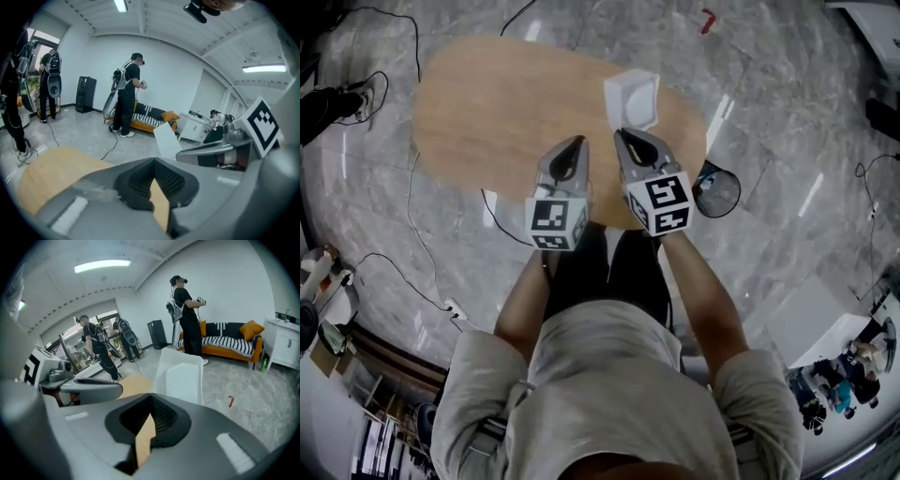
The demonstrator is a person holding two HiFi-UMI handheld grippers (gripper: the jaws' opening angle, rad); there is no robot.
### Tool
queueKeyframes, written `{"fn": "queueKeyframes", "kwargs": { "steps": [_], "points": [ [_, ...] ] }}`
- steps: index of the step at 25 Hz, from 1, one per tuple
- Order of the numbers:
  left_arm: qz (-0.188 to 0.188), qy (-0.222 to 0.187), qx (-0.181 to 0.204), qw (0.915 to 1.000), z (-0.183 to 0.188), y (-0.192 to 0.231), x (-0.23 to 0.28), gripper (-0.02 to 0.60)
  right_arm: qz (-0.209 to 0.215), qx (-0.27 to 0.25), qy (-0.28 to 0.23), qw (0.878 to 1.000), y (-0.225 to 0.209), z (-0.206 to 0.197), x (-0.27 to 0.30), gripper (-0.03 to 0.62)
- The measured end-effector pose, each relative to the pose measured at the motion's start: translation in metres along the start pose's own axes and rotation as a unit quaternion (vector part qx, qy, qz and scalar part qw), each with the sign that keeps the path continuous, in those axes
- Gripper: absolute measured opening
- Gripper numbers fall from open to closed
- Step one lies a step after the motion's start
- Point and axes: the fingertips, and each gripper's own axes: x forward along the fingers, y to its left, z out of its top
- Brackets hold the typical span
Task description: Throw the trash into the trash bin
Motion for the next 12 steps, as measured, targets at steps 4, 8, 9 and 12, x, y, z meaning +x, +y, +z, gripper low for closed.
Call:
{"fn": "queueKeyframes", "kwargs": {
  "steps": [4, 8, 9, 12],
  "points": [
    [-0.008, -0.034, 0.011, 0.9993, 0.048, -0.038, -0.025, 0.018, -0.01, -0.013, -0.038, 0.999, 0.01, 0.039, -0.056, 0.009],
    [-0.018, -0.073, 0.013, 0.9971, 0.091, -0.08, -0.052, 0.018, -0.036, -0.027, -0.076, 0.996, 0.018, 0.066, -0.121, 0.009],
    [-0.024, -0.079, 0.016, 0.9964, 0.1, -0.093, -0.055, 0.018, -0.048, -0.03, -0.087, 0.995, 0.015, 0.071, -0.138, 0.009],
    [-0.051, -0.09, 0.036, 0.994, 0.12, -0.136, -0.06, 0.018, -0.084, -0.033, -0.118, 0.989, -0.001, 0.083, -0.186, 0.009]
  ]
}}
